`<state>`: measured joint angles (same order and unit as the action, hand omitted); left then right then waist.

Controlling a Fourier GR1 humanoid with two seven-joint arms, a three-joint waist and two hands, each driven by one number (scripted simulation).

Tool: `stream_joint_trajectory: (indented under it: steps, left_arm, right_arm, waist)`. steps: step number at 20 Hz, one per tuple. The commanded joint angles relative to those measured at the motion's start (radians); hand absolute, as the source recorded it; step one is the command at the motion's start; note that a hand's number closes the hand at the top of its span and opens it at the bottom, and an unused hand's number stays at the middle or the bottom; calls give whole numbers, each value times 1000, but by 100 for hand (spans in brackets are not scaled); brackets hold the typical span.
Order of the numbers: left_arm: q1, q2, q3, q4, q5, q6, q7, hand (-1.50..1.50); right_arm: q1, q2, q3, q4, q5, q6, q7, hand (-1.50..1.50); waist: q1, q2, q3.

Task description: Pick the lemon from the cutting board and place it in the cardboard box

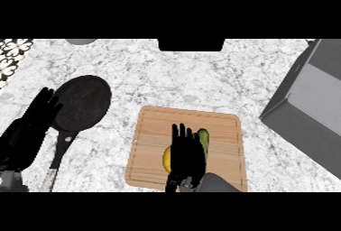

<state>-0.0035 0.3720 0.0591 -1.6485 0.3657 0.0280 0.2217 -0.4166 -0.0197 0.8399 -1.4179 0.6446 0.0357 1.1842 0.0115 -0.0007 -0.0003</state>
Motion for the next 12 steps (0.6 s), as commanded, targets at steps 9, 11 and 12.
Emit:
stream_joint_trajectory:
  steps: [9, 11, 12]
  left_arm:
    - [-2, -14, 25, 3, -17, -19, 3, 0]
    - [-1, -35, 11, 13, -33, -8, -2, 0]
    - [21, -28, 15, 5, -40, -24, -11, 0]
  right_arm:
    - [-19, 19, 52, 109, -30, -114, 155, -150]
    - [-3, 19, 65, 18, -6, -101, 213, 150]
    - [-35, 19, -36, 51, 27, -24, 127, 150]
  waist:
    - [5, 1, 0]
    - [-2, -1, 0]
    - [-6, -1, 0]
